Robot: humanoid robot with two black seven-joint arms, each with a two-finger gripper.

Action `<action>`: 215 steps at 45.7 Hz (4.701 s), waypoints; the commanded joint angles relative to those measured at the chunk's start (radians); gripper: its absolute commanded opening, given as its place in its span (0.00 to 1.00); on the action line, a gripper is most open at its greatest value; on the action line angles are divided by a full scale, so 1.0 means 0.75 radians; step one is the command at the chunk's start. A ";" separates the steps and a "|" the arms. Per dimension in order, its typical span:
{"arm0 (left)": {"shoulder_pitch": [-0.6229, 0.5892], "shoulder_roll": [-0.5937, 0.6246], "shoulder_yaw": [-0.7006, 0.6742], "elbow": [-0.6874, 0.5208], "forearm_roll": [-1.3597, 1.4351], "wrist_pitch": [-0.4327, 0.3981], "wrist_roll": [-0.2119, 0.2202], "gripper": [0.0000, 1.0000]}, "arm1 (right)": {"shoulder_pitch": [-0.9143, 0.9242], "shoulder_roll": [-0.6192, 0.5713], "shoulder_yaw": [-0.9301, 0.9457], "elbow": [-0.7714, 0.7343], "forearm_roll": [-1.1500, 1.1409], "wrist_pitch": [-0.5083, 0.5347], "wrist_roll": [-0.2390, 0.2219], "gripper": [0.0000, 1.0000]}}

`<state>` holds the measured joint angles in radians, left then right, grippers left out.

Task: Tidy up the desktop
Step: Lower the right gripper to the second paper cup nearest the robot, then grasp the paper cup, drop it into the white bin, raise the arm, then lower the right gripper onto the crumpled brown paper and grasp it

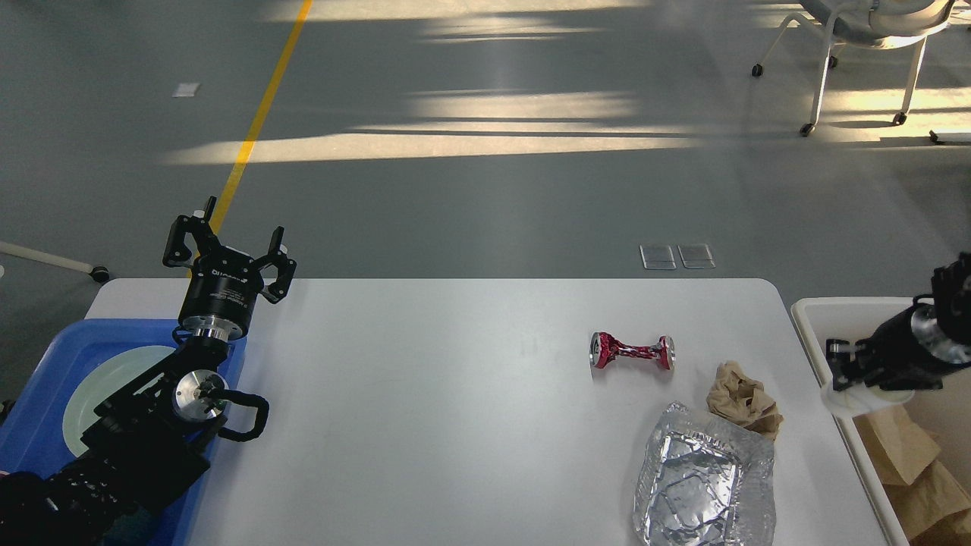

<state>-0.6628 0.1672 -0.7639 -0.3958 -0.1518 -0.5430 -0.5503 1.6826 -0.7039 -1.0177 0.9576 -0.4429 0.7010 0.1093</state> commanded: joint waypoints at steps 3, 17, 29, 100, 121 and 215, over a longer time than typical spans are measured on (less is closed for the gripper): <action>0.000 0.000 0.000 0.000 0.000 0.000 -0.001 0.96 | 0.450 -0.029 0.034 0.006 0.004 0.286 0.004 0.00; 0.000 0.000 0.000 0.000 0.000 0.000 -0.001 0.96 | 0.845 -0.019 0.314 0.010 0.069 0.345 -0.013 0.00; -0.002 0.000 0.000 0.000 0.000 0.000 0.002 0.96 | 0.927 0.020 0.375 -0.007 0.069 0.345 -0.019 0.00; 0.000 0.000 0.000 0.000 0.000 0.000 -0.001 0.96 | -0.751 0.266 0.314 -0.827 0.071 -0.385 -0.013 1.00; -0.002 0.000 0.000 0.000 0.000 0.000 0.002 0.96 | 0.096 0.041 0.304 -0.119 0.069 0.030 -0.025 0.99; -0.002 0.000 0.000 0.000 0.000 0.000 0.002 0.96 | -0.388 0.319 0.355 -0.056 -0.270 -0.270 -0.146 0.94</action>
<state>-0.6634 0.1672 -0.7639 -0.3958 -0.1519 -0.5430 -0.5498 1.4256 -0.4723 -0.7554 0.9229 -0.6475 0.5199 0.0005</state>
